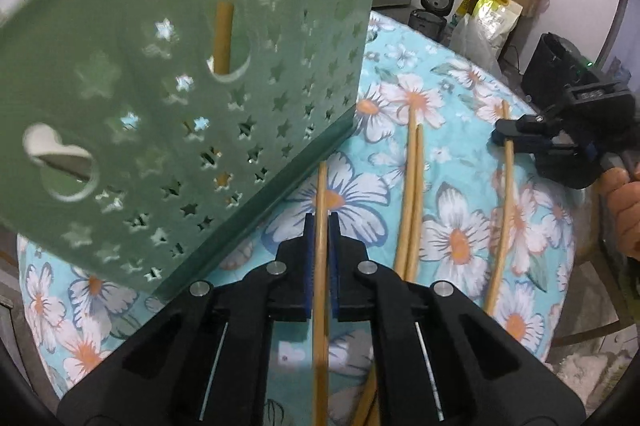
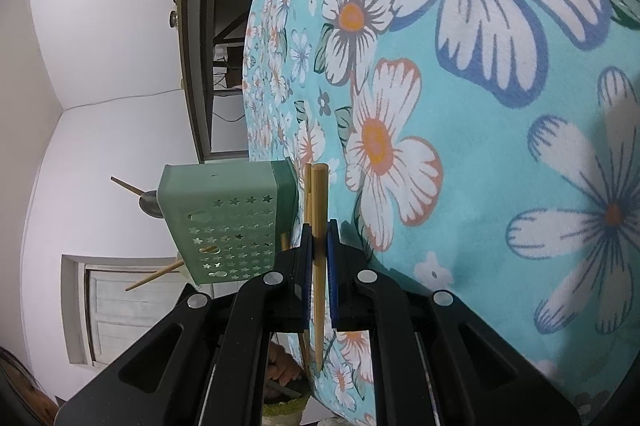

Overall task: Organize utensils
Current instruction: 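Lower the left gripper's chopsticks into the green holder and open it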

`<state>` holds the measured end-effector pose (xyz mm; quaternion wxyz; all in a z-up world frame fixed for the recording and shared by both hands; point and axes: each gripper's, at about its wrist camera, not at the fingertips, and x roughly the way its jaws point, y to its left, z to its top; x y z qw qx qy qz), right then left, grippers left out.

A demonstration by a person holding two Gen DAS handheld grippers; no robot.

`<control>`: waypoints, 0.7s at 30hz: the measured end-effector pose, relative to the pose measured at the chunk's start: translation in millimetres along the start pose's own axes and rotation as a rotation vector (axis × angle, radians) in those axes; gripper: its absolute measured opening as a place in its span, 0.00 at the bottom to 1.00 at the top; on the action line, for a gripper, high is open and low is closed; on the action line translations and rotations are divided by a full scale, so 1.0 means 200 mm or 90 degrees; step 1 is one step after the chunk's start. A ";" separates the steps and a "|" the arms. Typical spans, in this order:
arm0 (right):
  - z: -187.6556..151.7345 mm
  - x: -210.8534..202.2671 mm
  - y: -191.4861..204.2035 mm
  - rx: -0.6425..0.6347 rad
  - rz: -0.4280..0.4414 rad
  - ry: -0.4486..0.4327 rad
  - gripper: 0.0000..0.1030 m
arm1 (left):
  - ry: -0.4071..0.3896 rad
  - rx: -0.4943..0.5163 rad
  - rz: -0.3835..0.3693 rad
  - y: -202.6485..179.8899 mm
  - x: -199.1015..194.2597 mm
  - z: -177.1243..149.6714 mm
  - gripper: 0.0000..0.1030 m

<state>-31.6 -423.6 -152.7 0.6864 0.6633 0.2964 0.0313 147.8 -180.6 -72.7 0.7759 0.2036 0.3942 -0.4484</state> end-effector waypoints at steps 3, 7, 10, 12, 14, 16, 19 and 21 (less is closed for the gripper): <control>0.00 -0.01 0.01 -0.002 0.001 -0.002 0.07 | -0.019 -0.008 -0.011 0.00 -0.10 0.01 0.05; -0.02 -0.01 0.03 -0.008 0.005 -0.004 0.07 | -0.055 -0.027 -0.038 0.03 -0.32 0.03 0.05; -0.03 -0.02 0.07 -0.025 0.009 -0.007 0.07 | -0.080 -0.045 -0.051 0.07 -0.47 0.04 0.05; -0.04 -0.04 0.12 -0.048 0.008 -0.010 0.07 | -0.104 -0.059 -0.058 0.10 -0.58 0.03 0.05; -0.05 -0.05 0.18 -0.083 0.003 -0.015 0.07 | -0.125 -0.071 -0.062 0.14 -0.68 0.03 0.05; -0.07 -0.08 0.26 -0.120 0.000 -0.022 0.07 | -0.155 -0.083 -0.067 0.17 -0.79 0.03 0.05; -0.10 -0.12 0.39 -0.182 -0.005 -0.036 0.07 | -0.197 -0.093 -0.077 0.20 -0.93 0.06 0.05; -0.11 -0.14 0.47 -0.214 -0.004 -0.042 0.07 | -0.232 -0.096 -0.089 0.22 -1.03 0.10 0.05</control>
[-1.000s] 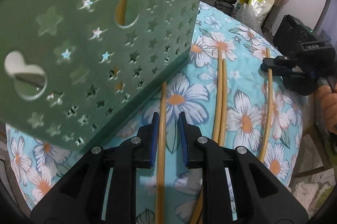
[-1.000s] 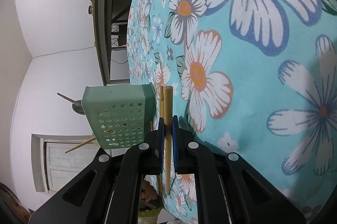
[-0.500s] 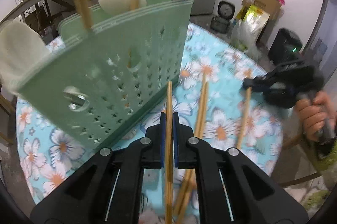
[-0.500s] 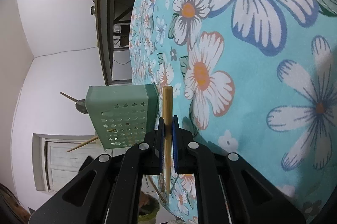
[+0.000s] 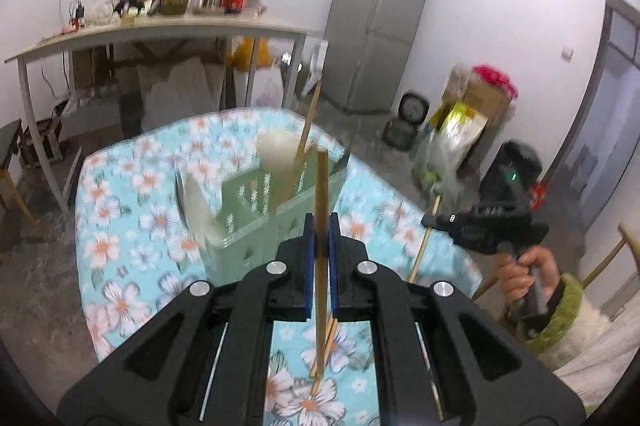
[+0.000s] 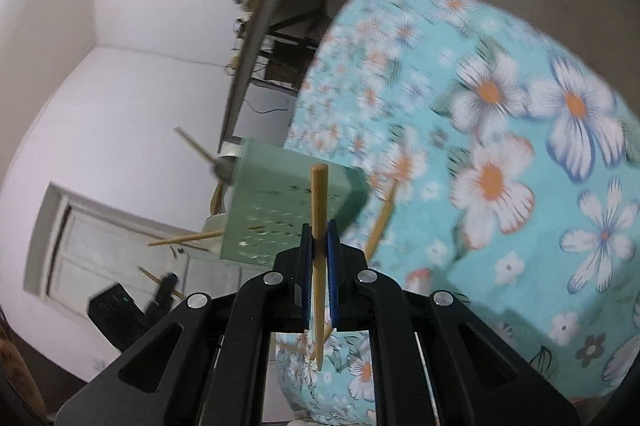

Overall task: Organize utensils
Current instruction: 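Lower the left gripper's chopsticks into the green holder and open it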

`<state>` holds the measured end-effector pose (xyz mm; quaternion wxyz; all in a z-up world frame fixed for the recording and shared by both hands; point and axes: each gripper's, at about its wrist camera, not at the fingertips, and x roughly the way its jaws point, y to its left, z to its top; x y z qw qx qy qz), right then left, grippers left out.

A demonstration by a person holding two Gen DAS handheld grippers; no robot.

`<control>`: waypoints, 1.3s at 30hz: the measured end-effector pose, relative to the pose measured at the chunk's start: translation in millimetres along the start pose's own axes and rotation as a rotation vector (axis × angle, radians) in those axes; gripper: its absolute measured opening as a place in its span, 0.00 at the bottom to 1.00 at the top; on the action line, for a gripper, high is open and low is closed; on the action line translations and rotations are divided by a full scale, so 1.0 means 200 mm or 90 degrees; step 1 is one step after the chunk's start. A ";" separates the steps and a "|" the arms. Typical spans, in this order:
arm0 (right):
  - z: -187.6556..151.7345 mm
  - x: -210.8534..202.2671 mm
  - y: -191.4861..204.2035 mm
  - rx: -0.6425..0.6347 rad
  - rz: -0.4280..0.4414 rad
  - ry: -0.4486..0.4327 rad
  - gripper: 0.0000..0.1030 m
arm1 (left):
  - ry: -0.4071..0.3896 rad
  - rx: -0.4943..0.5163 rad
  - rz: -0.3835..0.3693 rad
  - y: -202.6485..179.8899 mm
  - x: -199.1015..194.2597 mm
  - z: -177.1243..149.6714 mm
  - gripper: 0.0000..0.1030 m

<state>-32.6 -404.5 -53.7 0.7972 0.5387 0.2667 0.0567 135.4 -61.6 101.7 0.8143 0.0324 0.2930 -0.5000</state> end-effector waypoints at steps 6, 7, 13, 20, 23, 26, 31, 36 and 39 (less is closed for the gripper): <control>0.03 -0.04 0.13 -0.045 0.010 -0.010 0.07 | -0.089 0.014 -0.048 -0.07 -0.10 0.23 0.05; 0.03 -0.04 0.14 -0.047 0.012 -0.011 0.07 | -0.102 0.014 -0.055 -0.07 -0.11 0.29 0.05; 0.01 -0.07 0.13 -0.043 0.010 -0.013 0.07 | -0.197 0.028 -0.063 -0.09 -0.17 0.51 0.05; 0.01 -0.10 0.10 -0.037 0.006 -0.015 0.07 | -0.240 0.017 -0.020 -0.04 -0.13 0.65 0.05; 0.01 -0.10 0.10 -0.039 0.005 -0.014 0.07 | -0.233 0.009 0.013 0.01 -0.07 0.67 0.05; 0.02 -0.09 0.10 -0.038 0.004 -0.010 0.07 | -0.223 0.000 0.040 0.07 0.00 0.66 0.05; 0.02 -0.06 0.08 -0.033 0.003 -0.003 0.07 | -0.190 -0.008 0.083 0.16 0.16 0.60 0.05; 0.01 -0.04 0.09 -0.036 0.002 0.002 0.07 | -0.152 -0.018 0.098 0.22 0.31 0.51 0.05; 0.01 -0.05 0.10 -0.044 -0.002 0.002 0.07 | -0.139 -0.017 0.106 0.24 0.37 0.46 0.05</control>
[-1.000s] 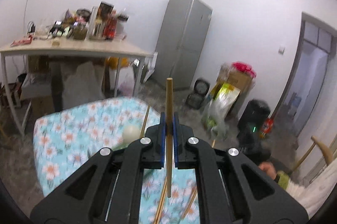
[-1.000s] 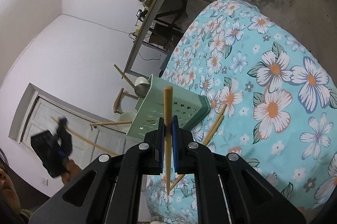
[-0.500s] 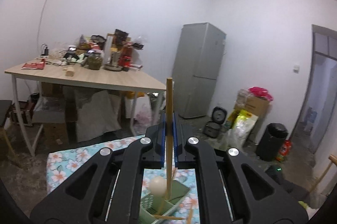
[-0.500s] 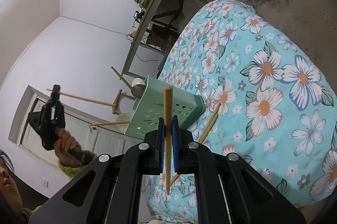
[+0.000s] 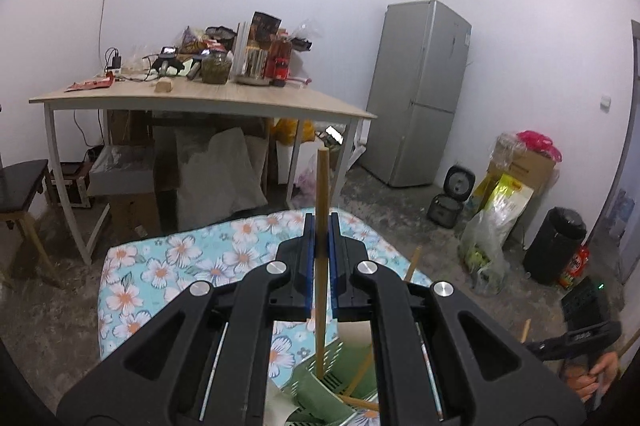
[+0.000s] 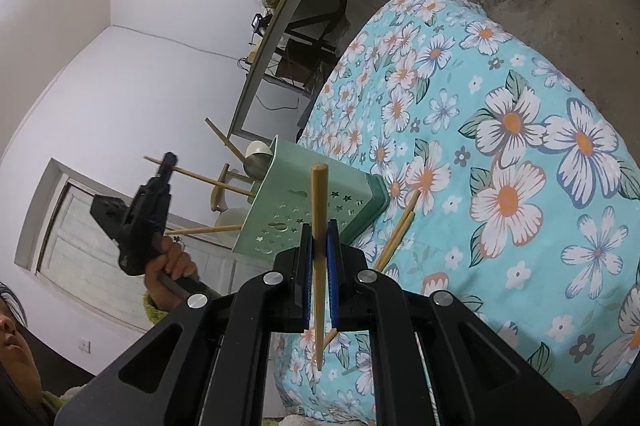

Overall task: Organize utensils
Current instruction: 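Lower the left gripper's chopsticks into the green holder and open it, then lower the right gripper's chopstick into the green holder and open it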

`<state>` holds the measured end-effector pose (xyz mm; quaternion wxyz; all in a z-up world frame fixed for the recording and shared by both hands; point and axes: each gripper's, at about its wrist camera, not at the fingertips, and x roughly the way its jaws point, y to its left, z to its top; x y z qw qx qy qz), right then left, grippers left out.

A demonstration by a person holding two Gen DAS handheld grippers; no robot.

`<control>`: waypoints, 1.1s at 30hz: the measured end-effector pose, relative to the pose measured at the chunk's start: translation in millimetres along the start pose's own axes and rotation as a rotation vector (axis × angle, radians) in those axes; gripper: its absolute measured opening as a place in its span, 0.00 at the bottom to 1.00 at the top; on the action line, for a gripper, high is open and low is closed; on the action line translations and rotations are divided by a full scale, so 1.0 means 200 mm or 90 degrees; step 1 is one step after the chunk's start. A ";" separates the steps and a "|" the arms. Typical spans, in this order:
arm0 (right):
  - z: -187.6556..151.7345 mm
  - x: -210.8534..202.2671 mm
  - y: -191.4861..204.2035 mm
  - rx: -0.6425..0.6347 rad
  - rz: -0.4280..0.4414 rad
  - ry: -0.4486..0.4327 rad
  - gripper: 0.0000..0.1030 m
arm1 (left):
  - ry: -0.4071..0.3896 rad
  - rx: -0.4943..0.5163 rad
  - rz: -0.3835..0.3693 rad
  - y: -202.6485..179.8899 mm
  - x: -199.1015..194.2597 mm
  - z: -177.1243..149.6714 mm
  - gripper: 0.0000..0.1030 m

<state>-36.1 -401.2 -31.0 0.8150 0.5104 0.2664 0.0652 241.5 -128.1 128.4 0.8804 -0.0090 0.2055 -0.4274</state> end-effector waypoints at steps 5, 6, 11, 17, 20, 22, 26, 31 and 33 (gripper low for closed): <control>0.00 -0.03 0.05 -0.023 -0.002 -0.005 0.07 | 0.013 -0.022 -0.002 0.05 0.03 -0.05 0.06; 0.00 -0.03 0.06 -0.028 -0.001 -0.007 0.07 | 0.013 -0.024 -0.003 0.05 0.02 -0.06 0.08; 0.01 -0.07 0.17 -0.070 0.001 -0.018 0.07 | 0.005 -0.034 -0.012 0.08 -0.03 -0.06 0.37; 0.05 -0.13 0.37 -0.135 0.020 -0.045 0.07 | -0.013 -0.043 -0.018 0.09 -0.16 -0.05 0.43; 0.09 -0.17 0.52 -0.185 0.028 -0.072 0.07 | -0.027 -0.036 -0.021 0.08 -0.26 -0.06 0.49; 0.12 -0.20 0.62 -0.219 0.037 -0.091 0.07 | -0.033 -0.033 -0.021 0.08 -0.34 -0.08 0.52; 0.18 -0.21 0.81 -0.282 0.048 -0.122 0.07 | -0.029 -0.035 -0.014 0.11 -0.46 -0.16 0.58; 0.24 -0.13 1.02 -0.351 0.047 -0.144 0.07 | -0.001 -0.049 0.003 0.18 -0.59 -0.33 0.64; 0.25 -0.08 1.09 -0.373 0.040 -0.151 0.07 | 0.018 -0.057 0.006 0.22 -0.61 -0.40 0.67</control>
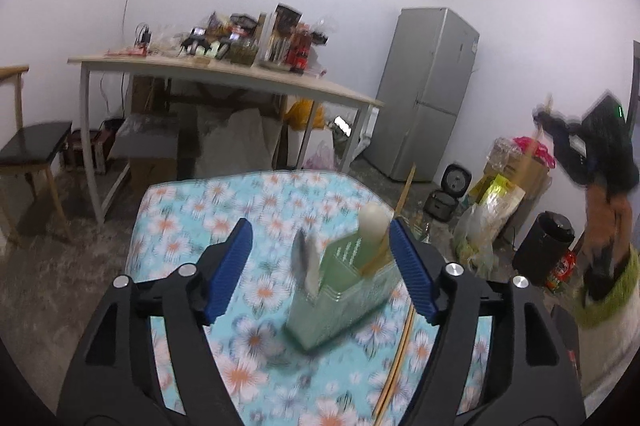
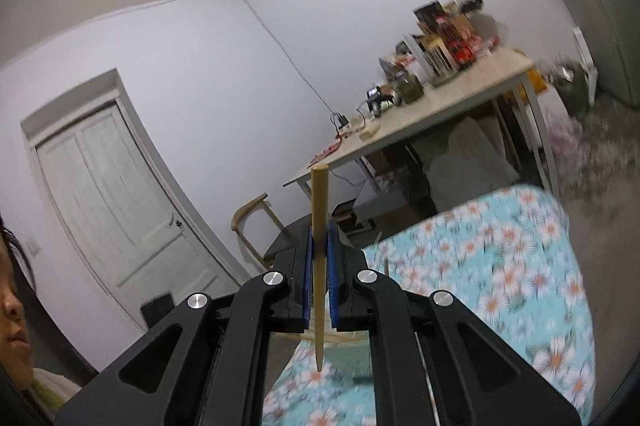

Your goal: Organize utensils

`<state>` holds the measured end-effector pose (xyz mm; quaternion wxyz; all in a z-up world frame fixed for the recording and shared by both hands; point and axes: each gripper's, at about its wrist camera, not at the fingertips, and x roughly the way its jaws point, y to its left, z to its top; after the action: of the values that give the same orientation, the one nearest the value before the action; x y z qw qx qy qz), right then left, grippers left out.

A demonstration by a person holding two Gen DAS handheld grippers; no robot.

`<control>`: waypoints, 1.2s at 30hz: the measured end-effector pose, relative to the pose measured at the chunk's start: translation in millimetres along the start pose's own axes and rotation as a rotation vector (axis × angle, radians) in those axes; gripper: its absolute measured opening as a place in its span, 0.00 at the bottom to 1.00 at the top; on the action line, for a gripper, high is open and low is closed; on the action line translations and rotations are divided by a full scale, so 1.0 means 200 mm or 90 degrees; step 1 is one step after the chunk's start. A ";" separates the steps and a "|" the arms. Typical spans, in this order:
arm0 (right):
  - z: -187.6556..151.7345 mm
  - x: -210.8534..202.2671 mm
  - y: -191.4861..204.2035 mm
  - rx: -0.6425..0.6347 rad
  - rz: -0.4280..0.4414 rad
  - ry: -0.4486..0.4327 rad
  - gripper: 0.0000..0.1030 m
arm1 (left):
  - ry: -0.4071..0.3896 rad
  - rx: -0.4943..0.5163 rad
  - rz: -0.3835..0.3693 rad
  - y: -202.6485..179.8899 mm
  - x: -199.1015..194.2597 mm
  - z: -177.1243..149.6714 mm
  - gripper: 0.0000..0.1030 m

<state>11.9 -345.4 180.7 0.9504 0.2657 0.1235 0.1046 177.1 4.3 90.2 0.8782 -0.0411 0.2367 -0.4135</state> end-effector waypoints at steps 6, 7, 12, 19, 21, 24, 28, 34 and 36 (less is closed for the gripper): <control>0.06 0.24 0.14 -0.091 -0.056 0.005 0.07 | 0.057 -0.032 0.013 0.09 -0.01 -0.23 0.70; 0.05 0.27 0.16 -0.105 -0.063 0.006 0.07 | 0.068 -0.038 0.014 0.10 0.00 -0.27 0.70; -0.01 0.49 0.23 -0.175 -0.108 0.033 0.07 | 0.110 -0.053 0.009 0.10 0.05 -0.42 0.70; -0.19 0.75 0.28 -0.260 -0.152 0.091 0.07 | 0.138 -0.039 -0.002 0.06 0.11 -0.52 0.70; -0.25 0.80 0.27 -0.270 -0.163 0.109 0.07 | 0.143 -0.039 -0.009 0.05 0.13 -0.53 0.70; -0.33 0.87 0.22 -0.269 -0.181 0.139 0.07 | 0.150 -0.036 -0.016 0.02 0.15 -0.54 0.70; -0.36 0.90 0.16 -0.231 -0.183 0.175 0.13 | 0.153 -0.033 -0.022 0.01 0.15 -0.55 0.70; -0.29 0.77 0.15 -0.194 -0.169 0.140 0.31 | 0.159 -0.037 -0.021 0.00 0.16 -0.56 0.70; -0.27 0.70 0.15 -0.182 -0.164 0.124 0.33 | 0.158 -0.034 -0.024 -0.01 0.16 -0.55 0.70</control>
<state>124.8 -258.2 127.1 0.9675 0.0986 0.2315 0.0236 143.8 -6.8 -19.7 0.8327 -0.0171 0.3538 -0.4255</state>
